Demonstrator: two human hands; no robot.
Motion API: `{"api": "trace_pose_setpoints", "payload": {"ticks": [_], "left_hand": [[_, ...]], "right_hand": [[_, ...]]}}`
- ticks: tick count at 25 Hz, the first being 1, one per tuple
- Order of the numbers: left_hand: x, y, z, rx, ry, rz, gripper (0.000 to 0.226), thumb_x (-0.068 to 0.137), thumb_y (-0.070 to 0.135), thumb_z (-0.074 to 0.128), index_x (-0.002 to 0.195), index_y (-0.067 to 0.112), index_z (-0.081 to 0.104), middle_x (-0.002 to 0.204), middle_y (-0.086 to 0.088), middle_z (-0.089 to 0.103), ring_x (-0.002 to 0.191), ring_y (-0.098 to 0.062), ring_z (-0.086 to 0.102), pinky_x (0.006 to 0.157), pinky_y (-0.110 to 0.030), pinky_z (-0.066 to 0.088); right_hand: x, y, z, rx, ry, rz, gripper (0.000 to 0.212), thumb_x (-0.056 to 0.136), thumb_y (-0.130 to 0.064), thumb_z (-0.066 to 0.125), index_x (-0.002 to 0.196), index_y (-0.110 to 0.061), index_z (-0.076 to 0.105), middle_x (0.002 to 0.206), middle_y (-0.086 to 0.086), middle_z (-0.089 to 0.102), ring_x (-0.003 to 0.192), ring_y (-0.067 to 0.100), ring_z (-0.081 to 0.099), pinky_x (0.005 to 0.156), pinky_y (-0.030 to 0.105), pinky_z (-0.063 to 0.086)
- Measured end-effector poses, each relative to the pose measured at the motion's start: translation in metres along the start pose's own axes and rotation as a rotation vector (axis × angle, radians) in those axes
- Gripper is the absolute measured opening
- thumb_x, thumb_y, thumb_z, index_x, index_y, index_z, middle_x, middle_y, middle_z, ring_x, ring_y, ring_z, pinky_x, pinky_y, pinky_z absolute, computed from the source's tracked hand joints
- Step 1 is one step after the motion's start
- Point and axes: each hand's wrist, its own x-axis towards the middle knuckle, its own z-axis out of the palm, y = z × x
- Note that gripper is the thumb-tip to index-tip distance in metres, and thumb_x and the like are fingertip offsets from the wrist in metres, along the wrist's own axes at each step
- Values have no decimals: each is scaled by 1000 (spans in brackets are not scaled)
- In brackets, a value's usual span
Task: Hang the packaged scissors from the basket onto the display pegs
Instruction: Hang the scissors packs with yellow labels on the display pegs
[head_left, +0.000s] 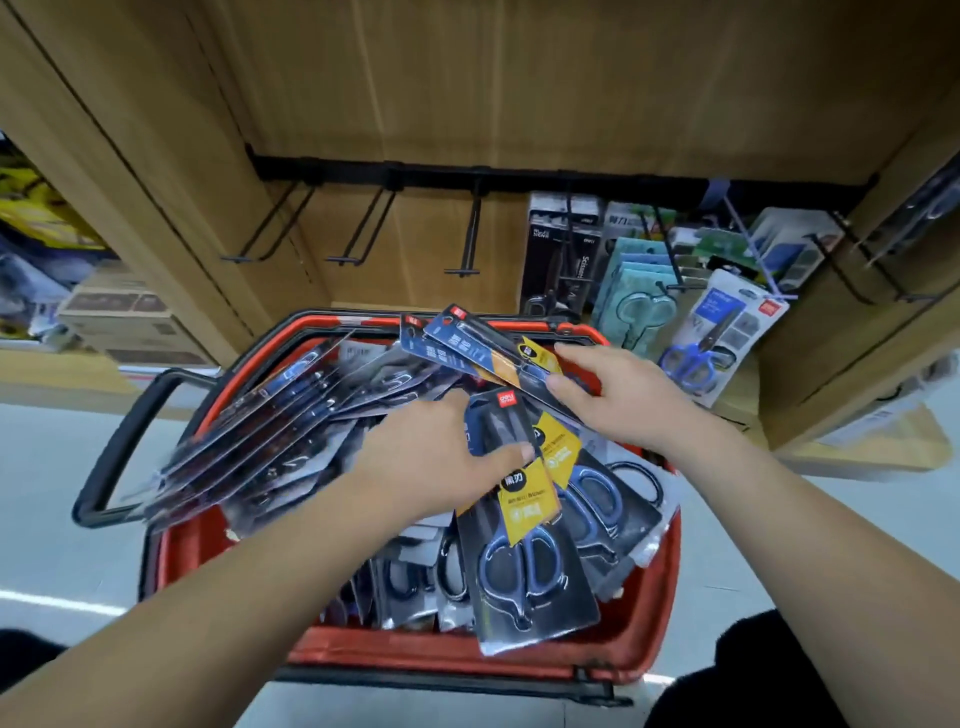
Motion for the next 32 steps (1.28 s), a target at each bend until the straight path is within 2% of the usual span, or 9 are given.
{"api": "trace_pose_setpoints", "payload": {"ticks": [7,10,12,17,19,22,27,30,32], "left_hand": [[-9,1,9,-118,-6,-145,91,77,83,63,142,21,47,100,4,66,100,-22,65,74,-34,54],[-15,-6,13,-253,49,-177,66,77,68,71,120,22,52,89,5,68,88,-18,67,73,-35,57],[-18,-8,16,-408,91,-182,50,78,56,78,105,21,55,87,5,71,85,-17,69,75,-36,59],[-18,-15,8,-698,213,-124,25,82,29,83,83,13,63,62,8,64,61,-18,64,57,-31,49],[-20,-19,-1,-838,247,-95,24,91,28,80,84,19,59,58,17,57,55,-7,55,58,-24,44],[-22,-25,-7,-1034,322,-94,10,99,30,72,104,24,65,83,14,73,79,-9,70,76,-29,55],[-10,-42,-26,-1253,275,30,23,112,21,50,129,28,64,124,8,76,121,-18,69,110,-46,50],[4,-50,-43,-1327,213,107,27,111,14,51,129,27,67,125,5,76,120,-23,70,103,-47,52],[10,-55,-40,-1296,261,64,19,107,15,60,121,26,69,113,3,79,103,-20,75,83,-39,60]], "right_hand": [[-29,7,22,86,-149,24,37,109,-49,38,143,-35,44,144,-12,54,139,7,49,130,45,-11],[-30,-9,10,188,-166,124,23,108,-48,43,122,-30,47,106,-6,62,110,6,56,130,45,-3],[-23,-15,-1,273,-191,183,29,108,-50,43,113,-22,49,102,4,67,96,7,52,126,45,12],[-2,-14,-5,160,-165,102,41,97,-62,60,107,-23,52,96,-4,63,99,20,63,98,31,35],[6,-17,-13,278,-178,86,46,93,-56,70,122,-25,50,112,-2,60,101,18,60,81,20,37],[17,-24,-27,389,-233,56,59,88,-49,80,135,-32,49,127,0,55,104,15,57,88,30,46],[26,-60,-30,737,80,80,53,81,-24,89,119,-23,51,103,3,70,80,23,70,67,32,57],[31,-86,-25,1052,108,139,44,88,-17,84,120,-22,54,103,4,79,92,28,77,87,46,61],[33,-98,-17,1091,114,135,23,101,-21,70,120,-27,59,105,3,79,94,24,75,92,47,59]]}}
